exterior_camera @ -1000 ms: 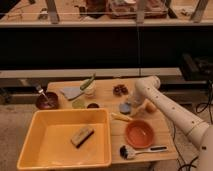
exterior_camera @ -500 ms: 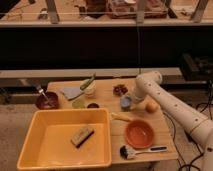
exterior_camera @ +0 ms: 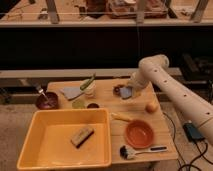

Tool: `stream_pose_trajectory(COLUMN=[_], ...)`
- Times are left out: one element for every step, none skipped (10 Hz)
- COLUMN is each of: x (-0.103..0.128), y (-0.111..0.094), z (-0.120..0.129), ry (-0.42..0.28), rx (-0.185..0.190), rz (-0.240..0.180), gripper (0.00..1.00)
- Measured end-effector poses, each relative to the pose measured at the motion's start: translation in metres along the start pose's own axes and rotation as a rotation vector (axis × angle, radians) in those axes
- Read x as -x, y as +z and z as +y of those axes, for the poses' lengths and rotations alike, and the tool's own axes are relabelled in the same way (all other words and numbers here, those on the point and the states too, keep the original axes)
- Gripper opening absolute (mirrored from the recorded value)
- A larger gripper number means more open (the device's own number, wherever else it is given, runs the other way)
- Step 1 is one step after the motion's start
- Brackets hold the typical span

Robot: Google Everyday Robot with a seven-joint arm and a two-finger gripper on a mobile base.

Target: Place sponge in purple bowl

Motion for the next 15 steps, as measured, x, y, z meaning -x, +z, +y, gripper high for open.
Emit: stream_pose_trajectory(x=[0.018, 0.037, 0.038, 0.035, 0.037, 0.038, 0.038, 0.037, 0.037, 0.044, 0.057, 0.073, 0.091, 0.120, 0.144], y=[-0.014, -0.023, -0.023, -0.024, -0.023, -0.023, -0.023, -0.024, -0.025, -0.028, -0.034, -0.037, -0.040, -0.042, -0.043], z=[-0.013, -0.025, -0.025, -0.023, -0.024, -0.024, -0.024, -0.024, -0.025, -0.030, -0.040, -0.049, -0.059, -0.073, -0.084], ry=[-0.044, -0.084, -0.086, -0.082, -0.085, -0.086, -0.085, -0.084, -0.090, -0.123, -0.172, -0.214, -0.254, -0.309, -0.355], rx=[-0.020, -0.034, -0.034, -0.034, -0.034, -0.034, -0.034, -0.034, -0.038, -0.055, -0.076, -0.091, -0.105, -0.121, -0.133], rz=[-0.028, -0.056, -0.057, -0.055, -0.057, -0.057, -0.058, -0.057, -0.060, -0.081, -0.109, -0.132, -0.151, -0.184, -0.212], gripper=[0.18, 0.18, 0.18, 0.18, 0.18, 0.18, 0.18, 0.18, 0.18, 0.18, 0.18, 0.18, 0.18, 0.18, 0.18])
